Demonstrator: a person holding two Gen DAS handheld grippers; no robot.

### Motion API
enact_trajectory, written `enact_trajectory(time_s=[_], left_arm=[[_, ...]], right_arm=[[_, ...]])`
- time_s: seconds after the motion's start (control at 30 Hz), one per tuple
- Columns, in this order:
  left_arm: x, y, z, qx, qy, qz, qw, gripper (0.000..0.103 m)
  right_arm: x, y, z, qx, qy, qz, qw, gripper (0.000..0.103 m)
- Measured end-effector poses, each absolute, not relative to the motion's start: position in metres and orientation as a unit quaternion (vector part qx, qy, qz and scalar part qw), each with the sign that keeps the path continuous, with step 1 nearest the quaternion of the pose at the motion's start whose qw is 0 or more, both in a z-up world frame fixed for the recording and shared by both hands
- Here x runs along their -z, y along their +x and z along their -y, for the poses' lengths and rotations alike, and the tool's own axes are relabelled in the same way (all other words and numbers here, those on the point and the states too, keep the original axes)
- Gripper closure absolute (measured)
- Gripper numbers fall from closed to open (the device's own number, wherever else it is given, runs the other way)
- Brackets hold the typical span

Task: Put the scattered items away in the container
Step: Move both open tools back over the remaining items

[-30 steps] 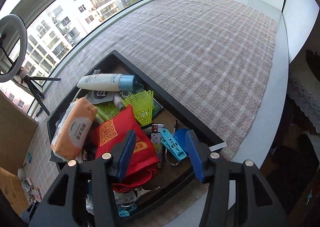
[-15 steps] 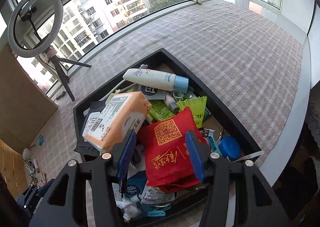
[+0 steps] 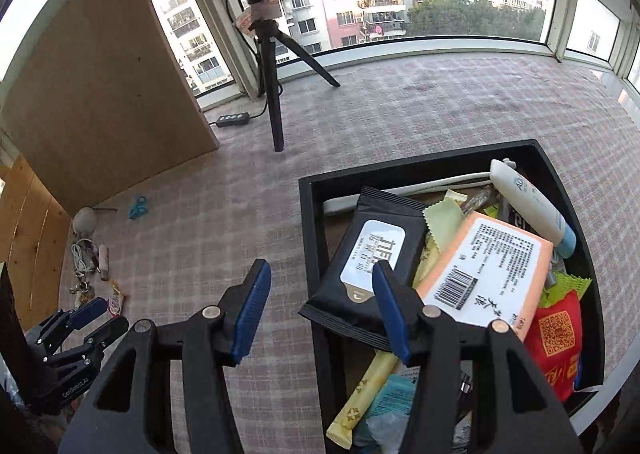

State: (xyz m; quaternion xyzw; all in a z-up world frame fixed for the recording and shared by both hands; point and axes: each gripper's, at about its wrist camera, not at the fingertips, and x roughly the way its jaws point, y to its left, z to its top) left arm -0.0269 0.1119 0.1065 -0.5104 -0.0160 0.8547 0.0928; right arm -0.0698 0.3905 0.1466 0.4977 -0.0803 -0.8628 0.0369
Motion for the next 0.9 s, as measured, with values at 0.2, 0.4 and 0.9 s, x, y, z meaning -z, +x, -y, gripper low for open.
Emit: enact_trajectory(time_s=[0.2,0.4,0.9], left_arm=[[-0.094,-0.052,-0.039,-0.857,-0.513,0.054,0.014,0.052],[-0.077,-0.078,0.017,-0.85,-0.52,0.078,-0.042,0.052],[-0.03,-0.117,0.062,-0.834,-0.538,0.105,-0.062,0.056]], right_arm=[[-0.136,-0.109,-0.296,0.852,0.51,0.013,0.119,0.051],[-0.12,-0.145,-0.217,0.835,0.521,-0.009,0.174,0.044],[-0.039,-0.224,-0.072,0.796,0.55,-0.102,0.231,0.039]])
